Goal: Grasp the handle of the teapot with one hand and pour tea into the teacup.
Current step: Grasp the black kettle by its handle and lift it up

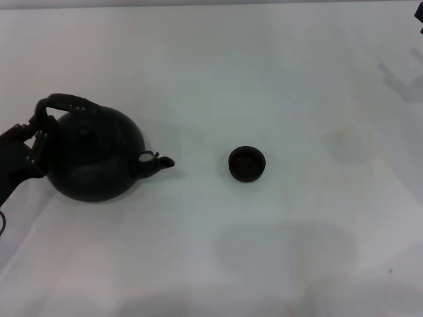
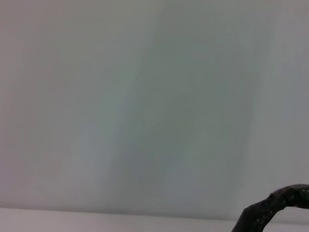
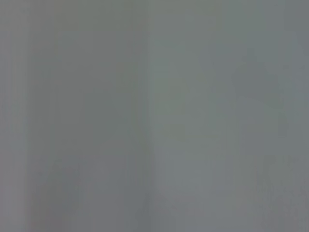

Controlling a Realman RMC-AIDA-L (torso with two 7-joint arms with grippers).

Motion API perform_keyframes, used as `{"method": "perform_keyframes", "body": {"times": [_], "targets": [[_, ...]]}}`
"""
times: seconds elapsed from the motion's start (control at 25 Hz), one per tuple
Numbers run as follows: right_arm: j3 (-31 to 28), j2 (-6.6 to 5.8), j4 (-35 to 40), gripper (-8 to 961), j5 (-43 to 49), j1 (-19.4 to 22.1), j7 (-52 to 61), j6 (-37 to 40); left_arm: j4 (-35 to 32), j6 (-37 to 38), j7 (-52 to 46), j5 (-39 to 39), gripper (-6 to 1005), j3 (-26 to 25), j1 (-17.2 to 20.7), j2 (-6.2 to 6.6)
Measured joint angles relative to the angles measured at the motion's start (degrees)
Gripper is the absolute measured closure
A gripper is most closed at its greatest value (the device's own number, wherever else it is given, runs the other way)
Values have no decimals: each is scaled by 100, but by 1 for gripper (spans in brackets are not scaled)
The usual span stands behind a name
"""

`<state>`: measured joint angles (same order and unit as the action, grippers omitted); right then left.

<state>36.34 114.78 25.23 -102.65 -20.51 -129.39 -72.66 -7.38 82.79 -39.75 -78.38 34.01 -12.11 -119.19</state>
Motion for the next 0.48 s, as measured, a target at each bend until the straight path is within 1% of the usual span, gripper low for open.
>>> {"method": "perform_keyframes", "body": {"times": [0.16,0.48], "targets": [[2,0,-86,80,-13,2,-99,1,15,6,-112,119,816,8,-40,11],[18,15,-204,80,-20,-7,-237,1,-96,52,-585,54,815,61,-315,46]]}}
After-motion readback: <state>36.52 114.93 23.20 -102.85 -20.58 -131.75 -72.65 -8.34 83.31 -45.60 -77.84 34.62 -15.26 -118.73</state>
